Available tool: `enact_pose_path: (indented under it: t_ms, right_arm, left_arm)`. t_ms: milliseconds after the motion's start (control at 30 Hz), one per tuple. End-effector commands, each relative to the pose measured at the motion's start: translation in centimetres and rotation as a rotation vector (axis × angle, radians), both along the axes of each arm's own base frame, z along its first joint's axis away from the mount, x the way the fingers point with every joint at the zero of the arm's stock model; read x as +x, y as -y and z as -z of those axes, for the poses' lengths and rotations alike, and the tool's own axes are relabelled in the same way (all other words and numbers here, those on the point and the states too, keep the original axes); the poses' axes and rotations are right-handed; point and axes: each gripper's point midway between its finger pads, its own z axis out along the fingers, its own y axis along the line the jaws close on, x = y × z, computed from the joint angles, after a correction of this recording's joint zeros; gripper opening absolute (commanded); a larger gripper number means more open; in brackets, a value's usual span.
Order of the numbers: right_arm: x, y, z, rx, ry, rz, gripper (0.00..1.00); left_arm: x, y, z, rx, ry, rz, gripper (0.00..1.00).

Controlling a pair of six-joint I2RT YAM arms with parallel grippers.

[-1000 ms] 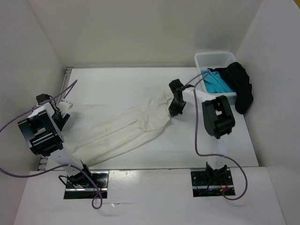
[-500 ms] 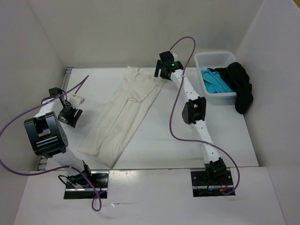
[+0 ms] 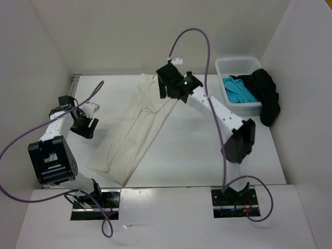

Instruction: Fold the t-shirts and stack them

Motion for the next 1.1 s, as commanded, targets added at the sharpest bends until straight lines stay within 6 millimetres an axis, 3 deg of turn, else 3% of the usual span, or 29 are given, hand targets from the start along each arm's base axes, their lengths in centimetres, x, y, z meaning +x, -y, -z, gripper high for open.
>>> enact_pose_path:
  t_ms: [0, 33, 67, 100, 200, 400, 533, 633, 733, 767, 933, 1000, 1067]
  right_arm:
    - [-5.7, -3.0, -0.9, 0.107, 0.045, -0.092, 1.0]
    - [-7.7, -3.3, -0.9, 0.161, 0.053, -0.09, 1.0]
    - [-10.0, -5.5, -0.8, 0.183, 0.05, -0.15, 1.0]
    - [-11.4, -6.4, -0.6, 0.203, 0.053, -0.164, 1.0]
    - [-16.1, -8.9, 2.1, 0.22, -0.02, -0.217, 1.0]
    - [-23.3, -13.5, 4.6, 0.248, -0.101, -0.284, 1.0]
    - [-25.6, -16.8, 7.5, 0.382, -0.233, -0.308, 1.0]
    - [-26.3, -18.7, 9.5, 0.432, -0.309, -0.278, 1.0]
    - [-27.8, -21.0, 12.0, 0.477, -0.41, -0.243, 1.0]
    - [-29.6, -21.9, 13.0, 0.474, -0.451, -0.267, 1.0]
    - [-31.6, -24.5, 18.8, 0.457, -0.549, -0.205, 0.94]
    - [-32.3, -25.1, 20.0, 0.487, -0.592, -0.203, 0.9]
    - [-32.4, -26.5, 20.0, 0.537, -0.596, -0.228, 0.86]
  left_arm:
    - [0.1, 1.4, -2.2, -0.093, 0.12, -0.045, 0.77]
    - [0.0, 1.9, -2.3, -0.117, 0.126, -0.051, 0.77]
    - [0.1, 2.3, -3.1, -0.131, 0.152, -0.054, 0.77]
    - [0.2, 3.0, -3.5, -0.17, 0.171, -0.059, 0.77]
    - [0.7, 3.4, -6.0, -0.185, 0.253, -0.08, 0.8]
    - [0.6, 3.1, -8.5, -0.141, 0.322, -0.071, 0.81]
    - [-0.7, 2.8, -9.3, -0.083, 0.379, -0.053, 0.82]
    - [-1.7, 2.9, -8.5, -0.046, 0.382, -0.057, 0.82]
    - [-3.0, 4.9, -9.4, 0.017, 0.434, -0.026, 0.84]
    - [-3.2, 5.7, -9.7, 0.023, 0.448, -0.012, 0.85]
    - [-4.9, 5.0, -11.9, 0.08, 0.502, -0.081, 0.88]
    - [-5.2, 4.7, -13.2, 0.099, 0.548, -0.101, 0.9]
    - [-5.8, 4.5, -13.3, 0.107, 0.546, -0.123, 0.92]
